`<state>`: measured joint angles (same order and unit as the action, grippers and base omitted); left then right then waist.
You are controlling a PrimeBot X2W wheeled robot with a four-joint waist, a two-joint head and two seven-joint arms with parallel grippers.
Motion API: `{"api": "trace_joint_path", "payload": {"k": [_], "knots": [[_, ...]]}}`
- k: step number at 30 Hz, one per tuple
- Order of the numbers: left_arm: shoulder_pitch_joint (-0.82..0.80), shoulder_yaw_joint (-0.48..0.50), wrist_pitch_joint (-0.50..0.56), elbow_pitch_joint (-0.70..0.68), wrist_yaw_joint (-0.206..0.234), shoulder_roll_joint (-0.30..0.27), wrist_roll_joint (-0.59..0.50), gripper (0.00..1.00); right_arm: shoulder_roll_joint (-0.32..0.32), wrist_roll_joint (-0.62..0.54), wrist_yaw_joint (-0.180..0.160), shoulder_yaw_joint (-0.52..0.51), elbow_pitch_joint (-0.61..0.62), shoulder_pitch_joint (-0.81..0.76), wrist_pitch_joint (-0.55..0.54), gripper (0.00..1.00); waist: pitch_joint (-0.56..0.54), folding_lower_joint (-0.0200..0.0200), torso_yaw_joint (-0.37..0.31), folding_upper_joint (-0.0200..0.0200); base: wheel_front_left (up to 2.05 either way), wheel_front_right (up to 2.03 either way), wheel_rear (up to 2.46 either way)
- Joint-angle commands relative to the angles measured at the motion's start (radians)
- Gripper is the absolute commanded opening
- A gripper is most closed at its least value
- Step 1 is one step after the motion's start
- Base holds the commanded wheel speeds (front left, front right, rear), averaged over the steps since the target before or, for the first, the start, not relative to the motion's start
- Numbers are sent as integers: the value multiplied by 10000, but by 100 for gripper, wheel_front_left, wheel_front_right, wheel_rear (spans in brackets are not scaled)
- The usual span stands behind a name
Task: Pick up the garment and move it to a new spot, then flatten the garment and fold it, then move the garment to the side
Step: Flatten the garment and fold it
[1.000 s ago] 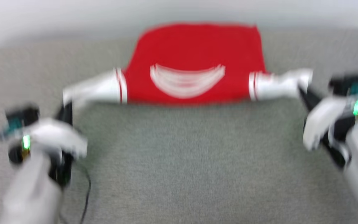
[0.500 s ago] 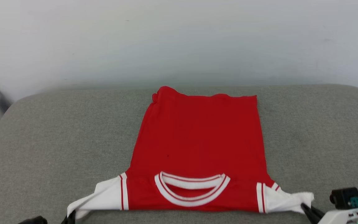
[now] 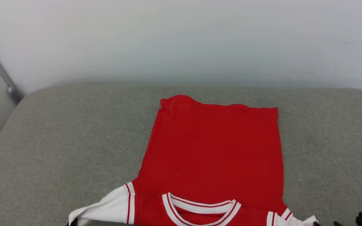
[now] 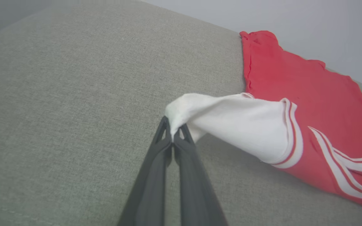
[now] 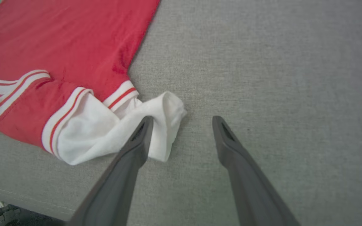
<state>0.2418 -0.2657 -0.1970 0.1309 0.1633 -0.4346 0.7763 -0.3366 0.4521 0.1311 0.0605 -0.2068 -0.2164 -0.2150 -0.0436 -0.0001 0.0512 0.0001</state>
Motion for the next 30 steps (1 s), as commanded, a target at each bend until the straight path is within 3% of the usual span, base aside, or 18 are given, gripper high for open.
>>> {"api": "trace_joint_path", "payload": {"k": [1, 5, 12, 16, 17, 18, 23, 30], "knots": [[41, 9, -63, -164, 83, -60, -118, 0, 51, -10, -7, -290, 147, 202, -69, 100, 70, 1, 91, -1, 0, 0, 0], [-135, -52, -55, -708, 275, -48, -269, 0, 217, -153, -5, -1178, 162, 1076, -525, 100, 288, 1, 282, -1, 0, 0, 0], [-1050, -272, -133, -1427, 218, 84, -616, 0, 313, -194, -4, -2134, -1137, 4047, -1580, 100, 1541, 1, 932, -1, 0, 0, 0], [-1914, -398, -282, -1457, -6, 323, -782, 0, 202, -453, -5, -2413, -2096, 6250, -2678, 100, 2551, 1, 1281, -1, 0, 0, 0], [-2586, -506, -409, -1473, -283, 514, -927, 0, 40, -805, -5, -2609, -2855, 7796, -3868, 100, 3215, 1, 1560, -1, 0, 0, 0], [-2805, -533, -466, -1514, -376, 588, -1017, 0, -19, -970, -5, -2703, -3047, 8279, -4266, 100, 3450, 1, 1658, -1, 0, 0, 0], [-3643, -600, -623, -1582, -763, 970, -1340, 0, -30, -1604, -5, -3125, -3832, 10141, -5597, 100, 4317, 1, 1975, -1, 0, 0, 0], [-4237, -533, -682, -1680, -1162, 1330, -1701, 0, 143, -2409, -5, -3357, -4285, 11535, -6462, 100, 5200, 1, 2217, -1, 0, 0, 0]]}}
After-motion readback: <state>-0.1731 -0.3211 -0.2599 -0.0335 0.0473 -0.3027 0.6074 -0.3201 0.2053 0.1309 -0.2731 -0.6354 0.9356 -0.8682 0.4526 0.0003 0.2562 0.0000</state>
